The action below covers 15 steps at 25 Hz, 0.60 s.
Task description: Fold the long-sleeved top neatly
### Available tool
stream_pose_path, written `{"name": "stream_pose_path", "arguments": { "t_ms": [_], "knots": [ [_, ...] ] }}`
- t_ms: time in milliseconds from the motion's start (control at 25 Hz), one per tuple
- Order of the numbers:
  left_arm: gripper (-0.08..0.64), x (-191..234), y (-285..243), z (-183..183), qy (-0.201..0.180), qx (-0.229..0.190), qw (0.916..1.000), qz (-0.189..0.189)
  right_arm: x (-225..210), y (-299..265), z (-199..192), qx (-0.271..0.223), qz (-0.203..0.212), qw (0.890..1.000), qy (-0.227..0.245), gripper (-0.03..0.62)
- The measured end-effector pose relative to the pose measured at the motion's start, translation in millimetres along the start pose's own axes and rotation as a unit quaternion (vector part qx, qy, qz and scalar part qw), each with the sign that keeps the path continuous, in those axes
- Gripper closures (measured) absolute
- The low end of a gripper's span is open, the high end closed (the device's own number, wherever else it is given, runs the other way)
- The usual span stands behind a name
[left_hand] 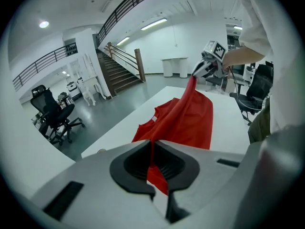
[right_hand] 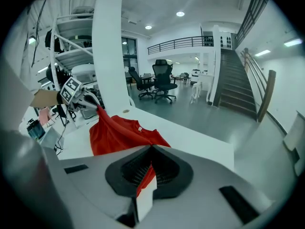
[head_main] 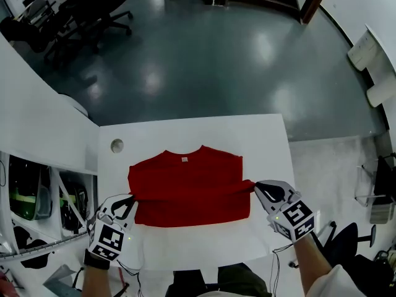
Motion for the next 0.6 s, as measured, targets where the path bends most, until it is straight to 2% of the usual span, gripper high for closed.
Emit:
{"name": "stream_pose_path", "arguments": {
  "t_ms": [240,600],
  "knots": [
    [0.535,24,-19,19,0.008,-0.006,0.9999,-0.009,-25,-19,16,-0.005,0.001,1.000,-0.003,0.572],
    [0.534,56,-58,22,0.033,-0.002,0.9995,0.001,-48,-61,14,0.011,0.002,1.000,-0.017,0.572]
  ]
}}
Point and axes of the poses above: the fingertips, and each gripper's own axes: y backward along the fingers, x to its left, z out of its top, the point moved 3 cm from there along y, backward along the fingers, and after that the axes turned 6 degrees about y, right-handed, at the moved point
